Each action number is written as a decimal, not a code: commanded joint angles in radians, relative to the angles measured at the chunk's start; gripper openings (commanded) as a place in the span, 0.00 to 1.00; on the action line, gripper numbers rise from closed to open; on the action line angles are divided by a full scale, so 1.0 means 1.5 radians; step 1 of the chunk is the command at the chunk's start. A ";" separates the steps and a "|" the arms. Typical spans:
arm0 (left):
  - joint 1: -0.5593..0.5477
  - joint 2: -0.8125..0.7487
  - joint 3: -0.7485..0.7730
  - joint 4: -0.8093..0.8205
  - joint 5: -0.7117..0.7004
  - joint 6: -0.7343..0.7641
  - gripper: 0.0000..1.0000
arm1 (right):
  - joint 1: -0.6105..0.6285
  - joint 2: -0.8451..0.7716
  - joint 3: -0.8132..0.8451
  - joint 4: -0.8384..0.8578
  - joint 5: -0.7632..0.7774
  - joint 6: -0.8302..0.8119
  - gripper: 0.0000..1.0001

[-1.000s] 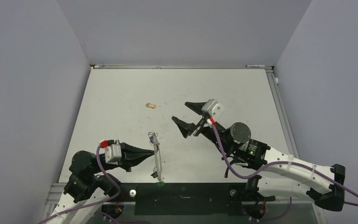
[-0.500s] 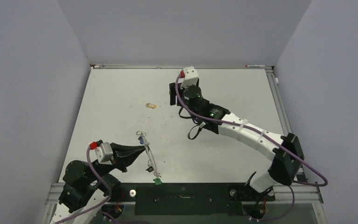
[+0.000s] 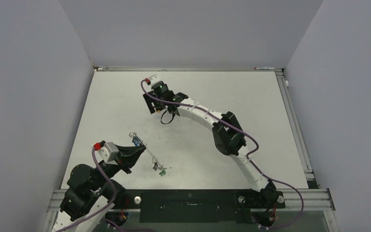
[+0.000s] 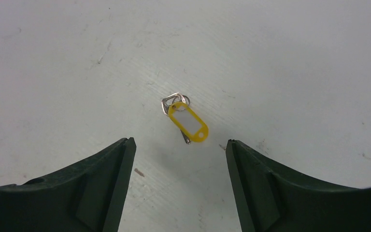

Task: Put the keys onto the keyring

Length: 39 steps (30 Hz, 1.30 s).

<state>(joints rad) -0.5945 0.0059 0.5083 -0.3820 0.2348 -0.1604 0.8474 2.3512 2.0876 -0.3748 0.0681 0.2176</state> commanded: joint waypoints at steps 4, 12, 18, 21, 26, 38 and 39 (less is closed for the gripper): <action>0.007 -0.061 0.026 0.026 -0.004 0.007 0.00 | -0.033 0.109 0.127 0.001 -0.040 0.035 0.69; 0.011 -0.053 0.026 0.026 0.014 0.004 0.00 | -0.043 0.163 0.146 0.067 -0.074 0.050 0.59; 0.024 -0.042 0.025 0.030 0.026 0.004 0.00 | -0.046 0.173 0.145 0.102 -0.114 0.056 0.59; 0.039 -0.037 0.024 0.033 0.037 0.003 0.00 | -0.045 0.180 0.146 0.115 -0.125 0.059 0.59; 0.060 -0.027 0.023 0.038 0.057 0.002 0.00 | -0.045 0.199 0.148 0.126 -0.127 0.052 0.51; 0.074 -0.011 0.024 0.038 0.061 0.001 0.00 | -0.039 0.214 0.143 0.134 -0.110 0.024 0.06; 0.075 -0.009 0.024 0.038 0.062 0.000 0.00 | -0.039 0.210 0.139 0.137 -0.107 0.019 0.05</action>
<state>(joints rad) -0.4946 0.0059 0.5083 -0.3859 0.3149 -0.1539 0.7784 2.6637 2.2860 -0.1879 -0.1070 0.2665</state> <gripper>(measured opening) 0.004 0.094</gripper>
